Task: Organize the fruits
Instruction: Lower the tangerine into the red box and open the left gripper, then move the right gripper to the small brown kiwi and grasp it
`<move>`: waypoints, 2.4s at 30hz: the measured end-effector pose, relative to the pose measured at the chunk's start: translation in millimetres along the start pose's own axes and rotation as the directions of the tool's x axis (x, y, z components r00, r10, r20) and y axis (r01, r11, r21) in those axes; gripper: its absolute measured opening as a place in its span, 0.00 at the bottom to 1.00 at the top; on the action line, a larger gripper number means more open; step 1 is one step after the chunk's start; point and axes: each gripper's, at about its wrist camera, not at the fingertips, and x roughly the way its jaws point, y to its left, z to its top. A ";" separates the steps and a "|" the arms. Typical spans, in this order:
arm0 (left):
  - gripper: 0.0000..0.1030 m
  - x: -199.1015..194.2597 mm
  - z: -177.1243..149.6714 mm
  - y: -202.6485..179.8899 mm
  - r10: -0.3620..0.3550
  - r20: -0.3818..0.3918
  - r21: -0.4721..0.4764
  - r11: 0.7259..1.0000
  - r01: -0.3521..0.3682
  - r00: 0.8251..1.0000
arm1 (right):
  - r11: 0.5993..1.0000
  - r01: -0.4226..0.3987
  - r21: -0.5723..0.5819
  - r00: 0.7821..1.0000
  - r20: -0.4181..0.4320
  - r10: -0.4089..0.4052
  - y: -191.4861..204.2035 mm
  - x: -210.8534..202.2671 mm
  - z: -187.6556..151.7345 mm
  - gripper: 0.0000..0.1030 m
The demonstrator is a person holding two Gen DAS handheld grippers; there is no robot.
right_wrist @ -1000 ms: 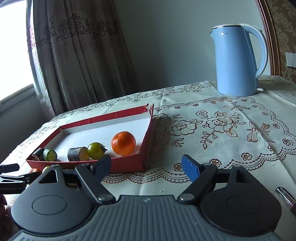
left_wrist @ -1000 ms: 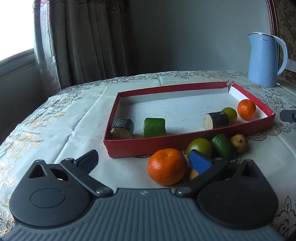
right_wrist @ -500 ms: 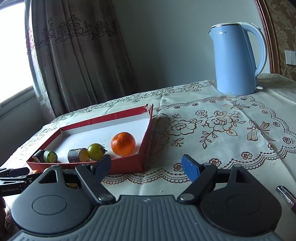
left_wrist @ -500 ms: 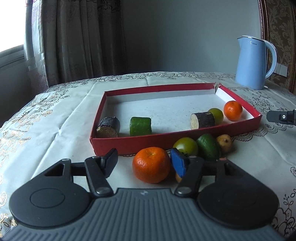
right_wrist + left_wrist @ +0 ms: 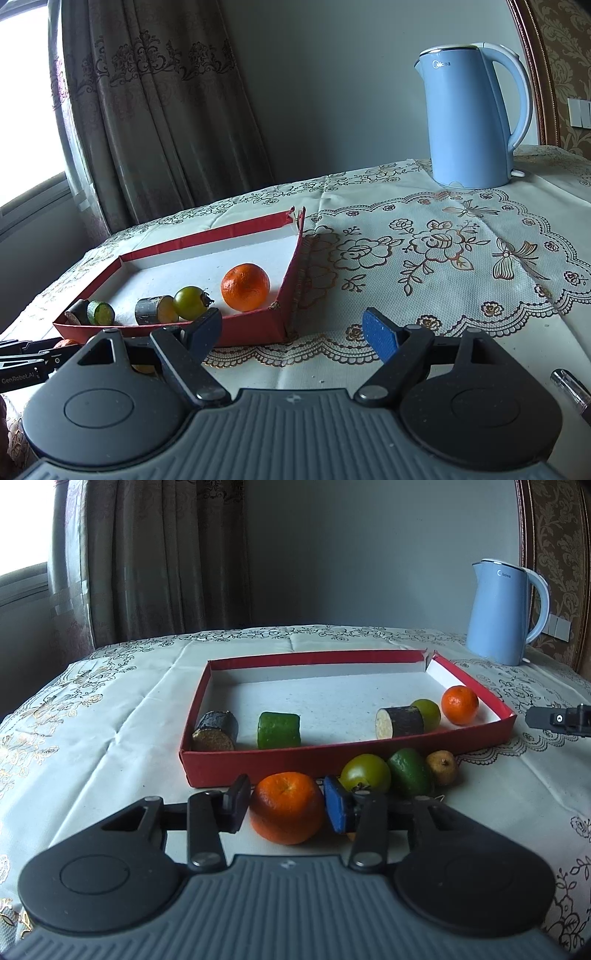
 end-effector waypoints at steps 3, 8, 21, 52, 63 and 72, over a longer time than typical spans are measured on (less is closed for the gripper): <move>0.39 -4.2 2.6 4.6 0.013 0.008 -0.022 1.000 -0.013 1.000 | 1.000 0.000 0.000 1.000 0.001 0.000 0.1 -0.1 0.0 0.81; 0.38 -12.8 22.5 3.5 0.017 0.051 -0.009 1.000 -0.017 0.999 | 1.000 0.000 0.001 1.000 0.000 0.000 0.0 0.3 -0.2 0.81; 0.43 47.4 70.9 -33.9 0.029 0.025 0.021 0.999 -0.030 0.999 | 0.998 -0.018 0.058 1.000 -0.009 0.019 -7.6 1.9 0.6 0.81; 1.00 -21.8 -11.4 87.8 0.270 -0.021 -0.261 0.928 -0.266 0.963 | 0.901 -0.293 -0.319 0.954 -0.157 0.255 162.9 -3.9 -36.6 0.81; 1.00 -22.2 -12.3 92.6 0.231 -0.023 -0.296 0.928 -0.227 0.973 | 0.890 -0.305 -0.340 0.948 -0.197 0.249 180.6 13.9 -42.2 0.61; 1.00 -22.3 -12.5 92.7 0.229 -0.020 -0.296 0.928 -0.224 0.973 | 0.886 -0.290 -0.361 0.951 -0.208 0.227 186.7 22.4 -43.7 0.56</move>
